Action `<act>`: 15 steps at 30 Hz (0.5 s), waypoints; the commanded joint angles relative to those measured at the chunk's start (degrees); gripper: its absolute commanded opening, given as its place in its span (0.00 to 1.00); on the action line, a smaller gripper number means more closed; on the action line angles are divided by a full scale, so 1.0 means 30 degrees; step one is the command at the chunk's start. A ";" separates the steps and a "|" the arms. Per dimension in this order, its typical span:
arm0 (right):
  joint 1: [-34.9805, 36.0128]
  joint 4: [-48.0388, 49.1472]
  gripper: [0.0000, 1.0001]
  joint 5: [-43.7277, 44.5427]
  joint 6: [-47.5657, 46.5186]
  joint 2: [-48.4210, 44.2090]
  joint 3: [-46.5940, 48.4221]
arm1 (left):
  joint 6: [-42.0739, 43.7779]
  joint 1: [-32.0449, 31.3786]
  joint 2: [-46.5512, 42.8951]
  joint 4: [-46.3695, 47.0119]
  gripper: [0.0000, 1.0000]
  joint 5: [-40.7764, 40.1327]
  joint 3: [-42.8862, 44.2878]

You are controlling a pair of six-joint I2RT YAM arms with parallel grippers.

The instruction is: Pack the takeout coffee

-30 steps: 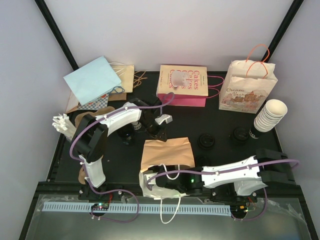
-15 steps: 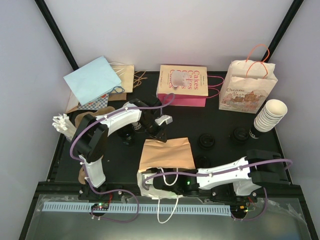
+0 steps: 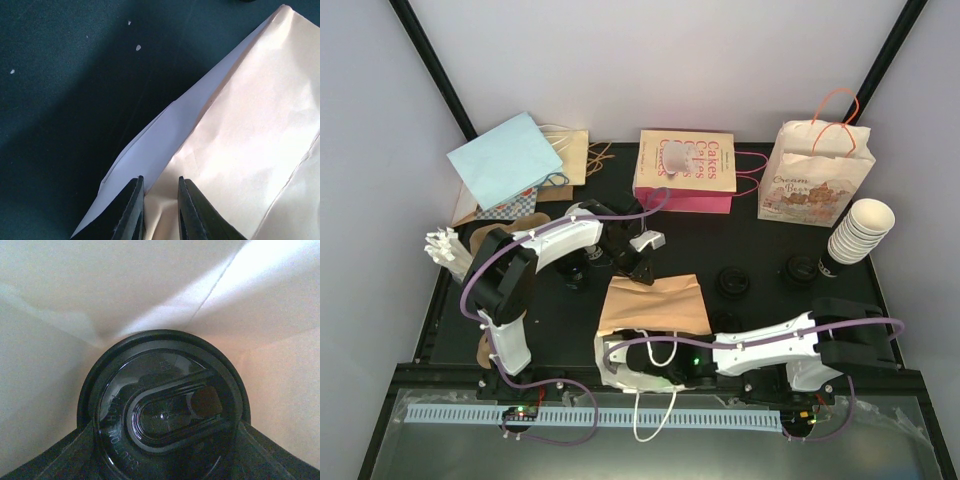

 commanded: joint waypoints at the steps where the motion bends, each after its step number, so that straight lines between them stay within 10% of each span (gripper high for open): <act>1: -0.1419 -0.3141 0.51 -0.1650 0.0912 0.1157 -0.2142 | 0.0209 -0.0557 0.0248 -0.2253 0.20 0.2053 -0.0598; 15: -0.1927 -0.4333 0.48 -0.1732 0.1918 0.1006 -0.2750 | 0.0194 -0.0555 0.0240 -0.2268 0.20 0.2140 -0.0573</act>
